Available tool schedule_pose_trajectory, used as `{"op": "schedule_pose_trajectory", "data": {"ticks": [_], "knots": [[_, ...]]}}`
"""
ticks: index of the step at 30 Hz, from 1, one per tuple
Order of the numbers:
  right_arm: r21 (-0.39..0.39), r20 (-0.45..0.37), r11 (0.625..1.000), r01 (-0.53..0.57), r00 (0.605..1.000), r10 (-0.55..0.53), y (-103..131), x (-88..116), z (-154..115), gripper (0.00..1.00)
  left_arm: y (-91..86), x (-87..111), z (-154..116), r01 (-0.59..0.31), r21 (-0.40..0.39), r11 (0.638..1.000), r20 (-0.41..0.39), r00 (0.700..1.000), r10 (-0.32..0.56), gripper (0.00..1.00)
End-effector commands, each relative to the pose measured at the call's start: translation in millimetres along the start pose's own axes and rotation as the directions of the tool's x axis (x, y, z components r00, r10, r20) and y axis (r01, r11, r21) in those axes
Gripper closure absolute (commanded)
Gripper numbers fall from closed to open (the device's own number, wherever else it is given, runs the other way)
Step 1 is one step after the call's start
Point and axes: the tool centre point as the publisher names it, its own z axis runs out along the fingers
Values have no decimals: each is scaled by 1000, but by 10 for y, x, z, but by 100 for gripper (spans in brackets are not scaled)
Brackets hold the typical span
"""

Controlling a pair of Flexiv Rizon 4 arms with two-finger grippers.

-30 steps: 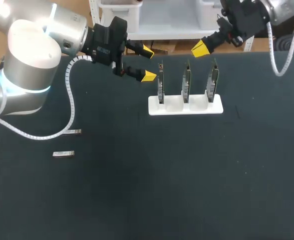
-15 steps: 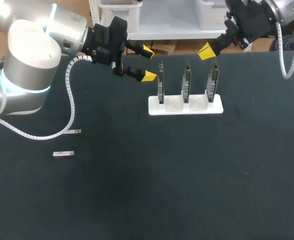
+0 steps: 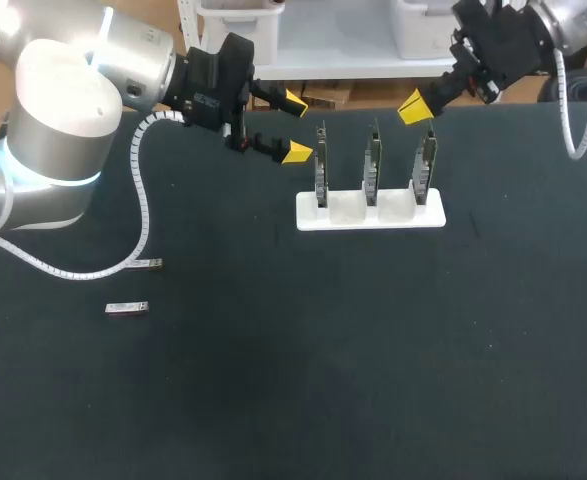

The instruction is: Pick up the optical module with the left hand, and insert it into the network port with the right hand.

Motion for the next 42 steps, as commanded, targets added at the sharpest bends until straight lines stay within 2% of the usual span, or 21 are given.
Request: {"op": "schedule_pose_trajectory", "data": {"ticks": [1, 6, 19, 20, 22, 38, 42], "knots": [[-27, -17, 1000, 6, 1000, -7, -114, -8, 10, 100, -6, -6, 2, 2, -3, 1000, -4, 1000, -2, 0], [-38, -41, 999, 15, 999, -17, -157, -5, 24, 100, -6, -6, 2, 2, -3, 1000, -4, 1000, -2, 0], [-32, -40, 999, 9, 999, -10, -146, 2, 58, 100, -6, -6, 2, 2, -3, 1000, -4, 1000, -2, 0], [-39, -44, 999, 7, 999, -9, -142, 0, 64, 85, -6, -6, 2, 2, -3, 1000, -4, 1000, -2, 0], [-32, -50, 999, 0, 999, -2, -138, -2, 66, 0, -6, -6, 2, 2, -3, 1000, -4, 1000, -2, 0], [-32, -50, 999, 0, 999, -2, -138, -2, 66, 0, -6, -6, 2, 2, -3, 1000, -4, 1000, -2, 0], [-32, -50, 999, 0, 999, -2, -138, -2, 66, 0, 94, -139, -156, -43, -56, 997, 7, 999, 44, 0]]}}
